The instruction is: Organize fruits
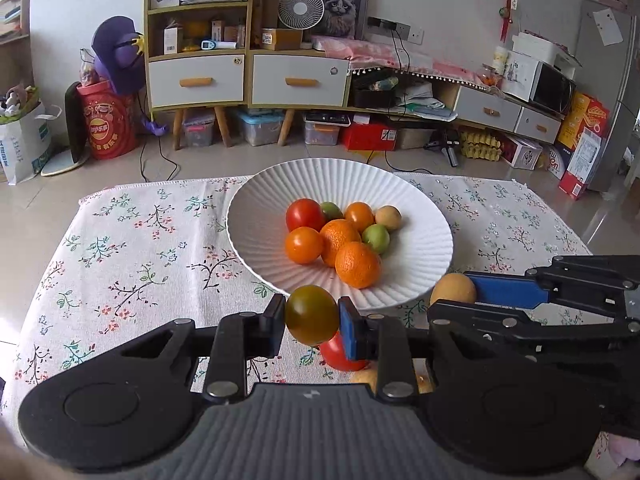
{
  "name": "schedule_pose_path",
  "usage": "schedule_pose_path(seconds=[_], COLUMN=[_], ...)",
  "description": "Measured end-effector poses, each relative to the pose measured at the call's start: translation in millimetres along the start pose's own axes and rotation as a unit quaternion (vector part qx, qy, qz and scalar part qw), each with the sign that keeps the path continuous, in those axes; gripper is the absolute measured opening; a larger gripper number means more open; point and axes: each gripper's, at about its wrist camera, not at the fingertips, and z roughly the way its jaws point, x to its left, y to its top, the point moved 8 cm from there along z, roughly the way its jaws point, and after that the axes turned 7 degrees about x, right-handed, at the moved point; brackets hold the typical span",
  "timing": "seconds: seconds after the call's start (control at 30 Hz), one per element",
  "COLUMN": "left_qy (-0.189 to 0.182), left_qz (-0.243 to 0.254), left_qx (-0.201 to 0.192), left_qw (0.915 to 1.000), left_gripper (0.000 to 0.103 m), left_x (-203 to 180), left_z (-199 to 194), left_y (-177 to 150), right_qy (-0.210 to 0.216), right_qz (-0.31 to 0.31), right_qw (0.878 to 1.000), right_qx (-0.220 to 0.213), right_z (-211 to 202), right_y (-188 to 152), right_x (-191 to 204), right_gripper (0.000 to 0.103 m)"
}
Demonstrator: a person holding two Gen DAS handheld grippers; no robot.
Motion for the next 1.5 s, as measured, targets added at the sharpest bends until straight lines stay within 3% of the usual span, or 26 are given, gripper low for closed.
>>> schedule_pose_path(seconds=[0.37, 0.73, 0.9, 1.17, 1.5], left_qy=[0.023, 0.037, 0.021, -0.043, -0.044], left_qz=[-0.028, -0.036, -0.050, -0.065, -0.068], left_qx=[-0.021, -0.021, -0.018, 0.013, 0.035], left_qw=[0.9991, 0.9985, 0.9984, 0.9968, 0.9961], left_gripper=[0.020, 0.020, 0.020, 0.020, 0.020], left_x=[9, 15, 21, 3, -1], left_z=[13, 45, 58, 90, 107], left_y=[25, 56, 72, 86, 82], right_qy=[-0.002, 0.001, 0.010, -0.004, -0.008], right_qz=[0.029, 0.043, 0.073, 0.067, 0.059], right_qw=[1.000, 0.999, 0.997, 0.998, 0.998], right_qx=[-0.007, -0.010, -0.005, 0.007, 0.023], right_z=[4, 32, 57, 78, 82], right_y=[15, 39, 48, 52, 45], right_x=[-26, -55, -68, -73, -73], right_gripper=[0.025, 0.025, 0.025, 0.025, 0.025])
